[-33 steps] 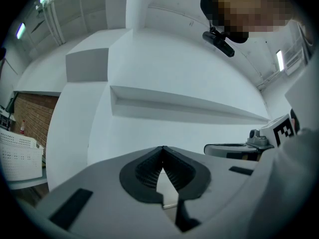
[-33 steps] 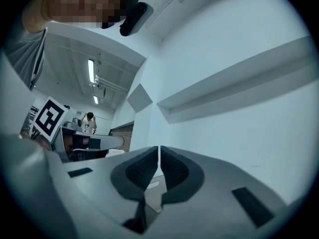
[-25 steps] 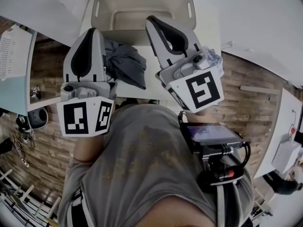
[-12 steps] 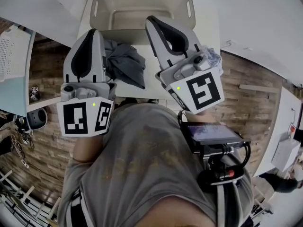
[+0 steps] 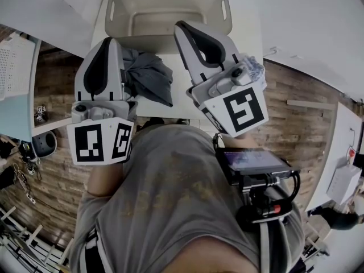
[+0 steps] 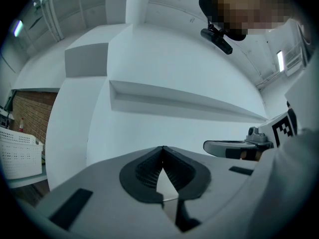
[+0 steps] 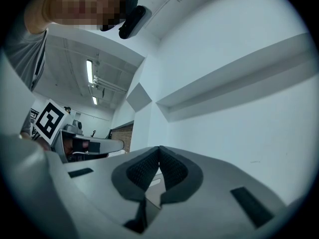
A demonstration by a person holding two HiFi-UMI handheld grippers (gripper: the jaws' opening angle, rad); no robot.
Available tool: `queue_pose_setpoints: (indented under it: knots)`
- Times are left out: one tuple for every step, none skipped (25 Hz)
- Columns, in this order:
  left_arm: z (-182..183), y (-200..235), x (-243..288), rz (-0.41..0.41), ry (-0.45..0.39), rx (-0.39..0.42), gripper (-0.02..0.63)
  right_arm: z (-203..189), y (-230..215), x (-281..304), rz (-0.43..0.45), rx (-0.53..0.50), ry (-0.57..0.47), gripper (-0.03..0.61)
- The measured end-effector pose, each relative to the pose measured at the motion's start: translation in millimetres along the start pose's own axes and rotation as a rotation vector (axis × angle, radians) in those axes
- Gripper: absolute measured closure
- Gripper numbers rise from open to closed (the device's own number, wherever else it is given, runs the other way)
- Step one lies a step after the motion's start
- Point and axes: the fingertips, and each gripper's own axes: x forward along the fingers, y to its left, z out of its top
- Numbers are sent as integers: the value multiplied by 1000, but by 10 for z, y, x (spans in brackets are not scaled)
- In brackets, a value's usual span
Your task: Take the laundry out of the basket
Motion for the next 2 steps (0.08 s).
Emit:
queue_pose_setpoints:
  knots:
    - [-1, 2, -1, 1, 0, 0, 604, 0, -2, -1, 0, 0, -1, 571]
    - [-1, 4, -2, 1, 1, 0, 604, 0, -5, -2, 0, 1, -1, 571]
